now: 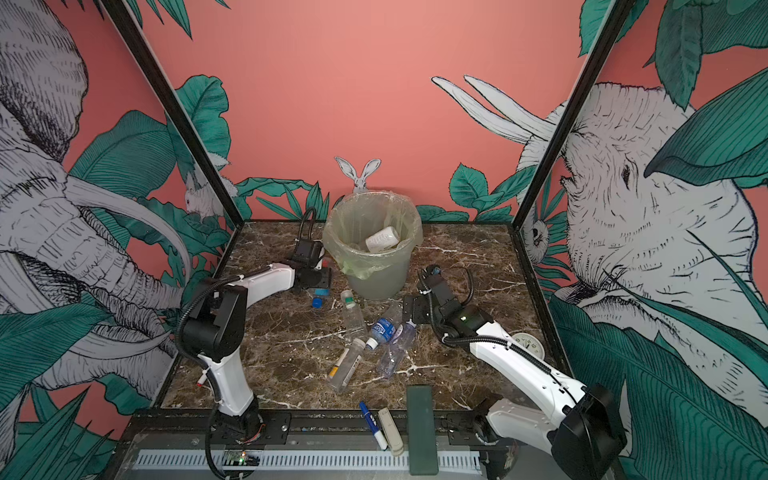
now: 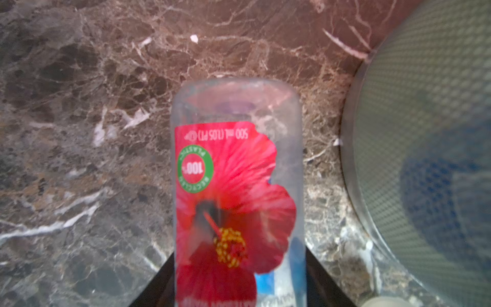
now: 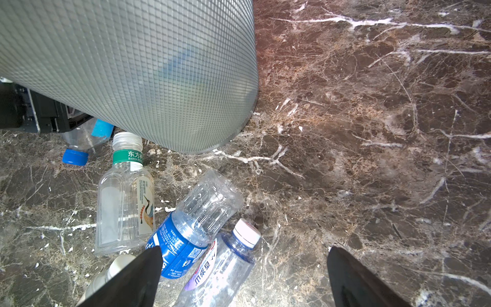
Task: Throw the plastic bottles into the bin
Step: 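Lower the left gripper onto the Fuji bottle beside the bin and close it, then lift the red-hibiscus Fuji bottle with the left gripper over the bin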
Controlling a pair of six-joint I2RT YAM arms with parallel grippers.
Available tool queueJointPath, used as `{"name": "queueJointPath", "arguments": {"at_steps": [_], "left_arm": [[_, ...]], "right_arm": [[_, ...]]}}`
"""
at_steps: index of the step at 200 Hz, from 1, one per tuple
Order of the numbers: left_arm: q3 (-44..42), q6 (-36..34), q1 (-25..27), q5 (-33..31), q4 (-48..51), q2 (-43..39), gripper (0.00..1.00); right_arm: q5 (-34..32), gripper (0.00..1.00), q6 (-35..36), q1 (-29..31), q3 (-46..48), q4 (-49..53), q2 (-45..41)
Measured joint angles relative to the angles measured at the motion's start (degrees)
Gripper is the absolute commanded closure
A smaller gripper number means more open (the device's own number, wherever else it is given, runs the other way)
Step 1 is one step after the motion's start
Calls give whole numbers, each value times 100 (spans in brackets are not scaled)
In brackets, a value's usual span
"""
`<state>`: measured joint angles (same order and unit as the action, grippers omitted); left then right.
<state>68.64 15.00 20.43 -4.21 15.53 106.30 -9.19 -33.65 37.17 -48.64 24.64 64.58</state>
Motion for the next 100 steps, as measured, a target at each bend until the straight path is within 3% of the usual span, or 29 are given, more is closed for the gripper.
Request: {"name": "queueJointPath", "arguments": {"at_steps": [100], "left_arm": [[-1078, 127, -15, 9, -74, -1749, 47]], "right_arm": [[57, 2, -2, 0, 0, -122, 173]]}}
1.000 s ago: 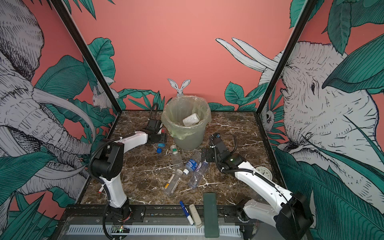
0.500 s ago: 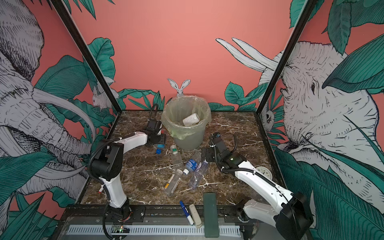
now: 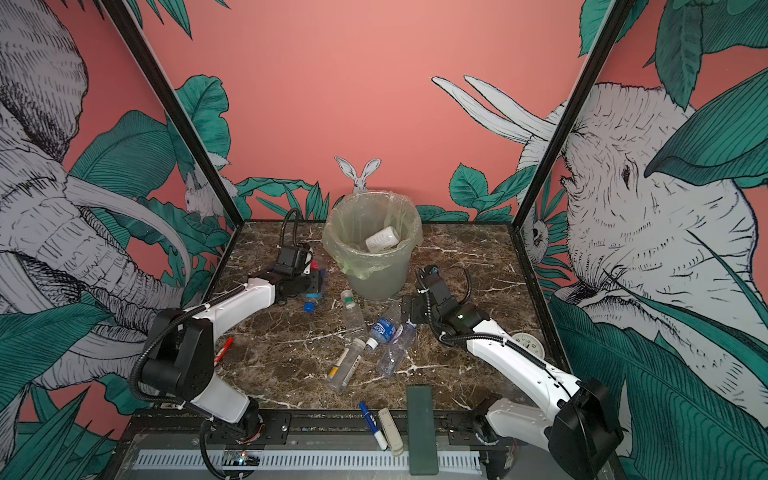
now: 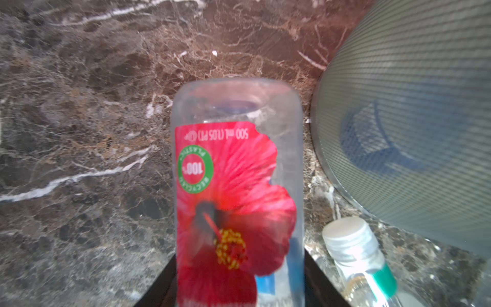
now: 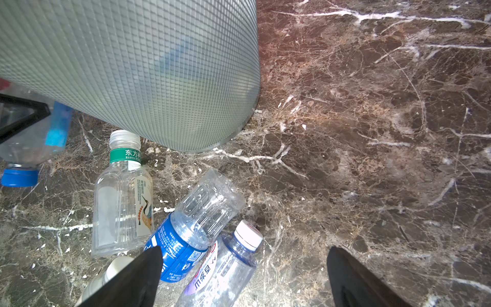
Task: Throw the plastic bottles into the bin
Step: 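Lift the red-hibiscus Fuji bottle with the left gripper over the bin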
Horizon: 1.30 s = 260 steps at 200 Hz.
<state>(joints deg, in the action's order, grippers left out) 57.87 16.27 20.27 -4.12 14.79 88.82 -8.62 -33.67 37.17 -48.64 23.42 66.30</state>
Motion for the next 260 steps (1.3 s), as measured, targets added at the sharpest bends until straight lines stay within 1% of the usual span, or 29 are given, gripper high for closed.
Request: {"name": "queueJointPath", "arguments": {"at_steps": [58, 106, 175, 222, 260], "left_arm": [[-511, 22, -11, 57, -35, -1147, 47], [-1113, -7, -11, 391, -177, -2415, 46], [-1316, -223, -11, 820, -109, -3842, 45], [-1303, -245, 26, 1056, 120, -4402, 44], [-1086, -348, 33, 1150, 402, -4542, 44]], "right_arm": [[52, 2, -2, -2, 0, -127, 13], [74, 2, -2, -2, 0, -186, 61], [186, 2, -4, 0, 0, -232, 168], [225, 2, -4, -2, 0, -295, 273], [245, 2, -4, 13, 0, -304, 275]]}}
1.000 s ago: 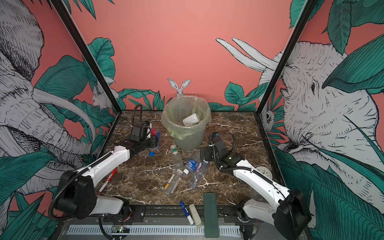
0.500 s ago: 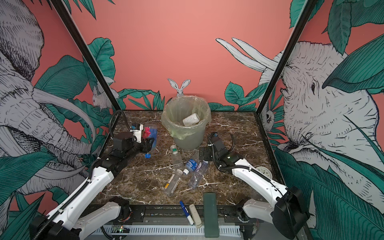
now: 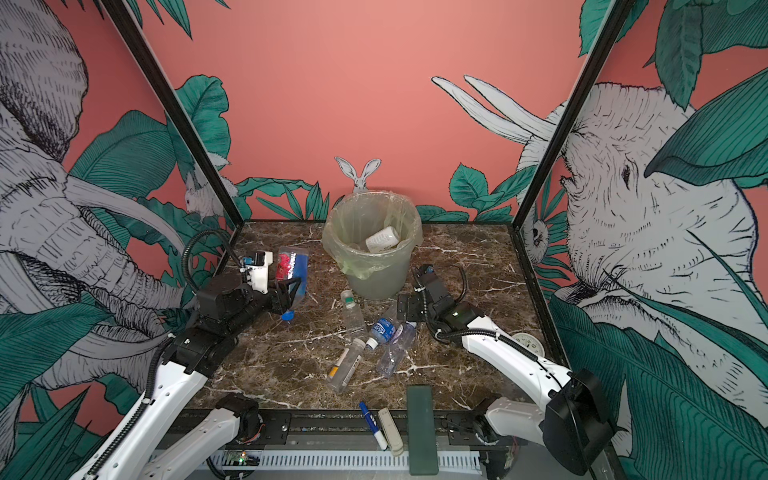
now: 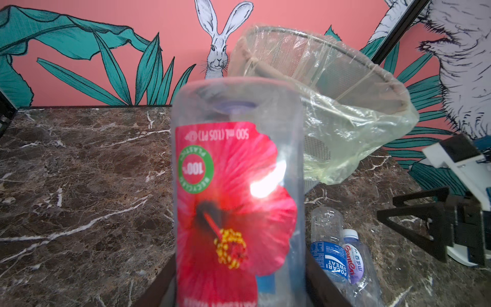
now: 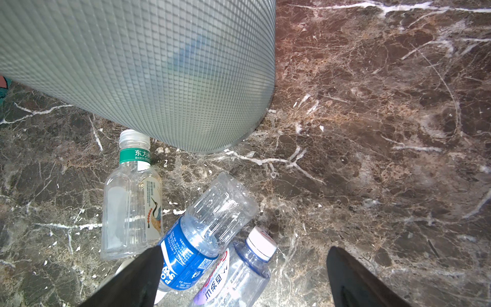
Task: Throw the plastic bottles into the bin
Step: 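Lift the red-hibiscus Fuji bottle with the left gripper over the bin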
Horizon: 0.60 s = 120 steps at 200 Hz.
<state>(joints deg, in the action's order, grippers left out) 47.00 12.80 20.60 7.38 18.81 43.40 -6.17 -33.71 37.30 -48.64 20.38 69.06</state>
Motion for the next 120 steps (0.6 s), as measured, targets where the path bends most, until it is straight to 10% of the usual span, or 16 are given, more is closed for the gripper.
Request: {"name": "queueJointPath", "arguments": {"at_steps": [67, 120], "left_arm": [[817, -192, 2, 221, 166, 120, 44], [2806, -212, 396, 396, 149, 1685, 43]], "right_arm": [[7, 2, 0, 13, 0, 0, 0], [42, 2, 4, 17, -2, 0, 33]]}}
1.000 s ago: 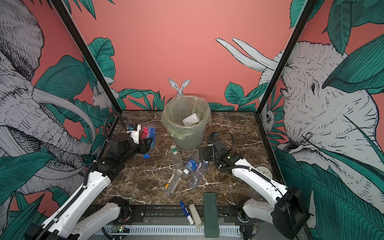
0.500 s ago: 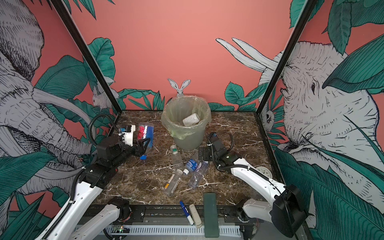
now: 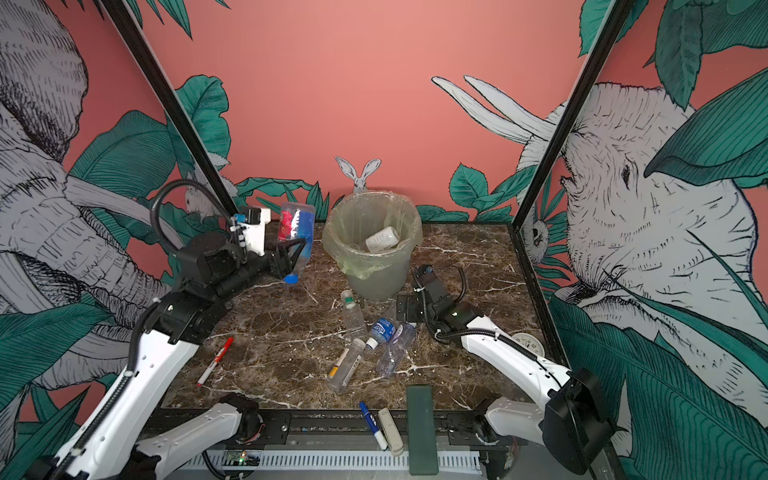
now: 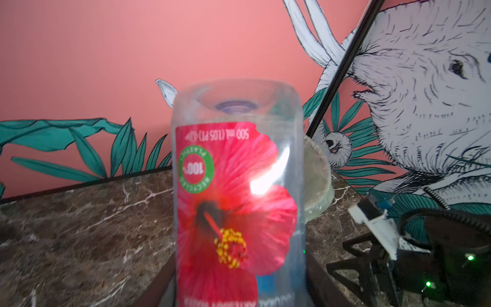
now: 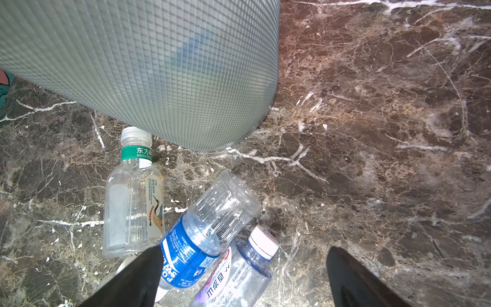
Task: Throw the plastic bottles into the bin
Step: 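Lift the red-hibiscus Fuji bottle with the left gripper over the bin, then open the left gripper to drop the bottle into the bin, withdraw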
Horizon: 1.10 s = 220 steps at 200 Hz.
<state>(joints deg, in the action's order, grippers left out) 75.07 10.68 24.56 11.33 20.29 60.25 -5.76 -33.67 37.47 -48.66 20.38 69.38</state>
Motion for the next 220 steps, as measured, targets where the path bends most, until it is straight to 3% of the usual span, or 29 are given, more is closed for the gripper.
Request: {"name": "queueJointPath", "arguments": {"at_steps": [21, 47, 66, 80, 109, 173, 220], "left_arm": [[1117, 11, 243, 125, -173, 1071, 37], [2295, 87, 350, 269, -400, 2361, 1], [3204, 83, 354, 315, -293, 3324, 0], [3355, 74, 328, 289, -221, 3637, 0], [2837, 74, 208, 245, -131, 3401, 0], [1786, 59, 129, 103, -273, 1856, 0], [1016, -2, 131, 22, -284, 1453, 0]], "right_arm": [[9, 2, 2, 0, -2, 0, 0], [26, 2, 2, 0, -4, -2, 0], [35, 2, 4, 0, -4, 2, 0], [35, 2, 7, 0, -4, 9, -9], [24, 2, 26, 0, -4, 37, -140], [31, 2, 20, 0, -4, 37, -184], [44, 2, -46, 4, -4, 15, -125]]}}
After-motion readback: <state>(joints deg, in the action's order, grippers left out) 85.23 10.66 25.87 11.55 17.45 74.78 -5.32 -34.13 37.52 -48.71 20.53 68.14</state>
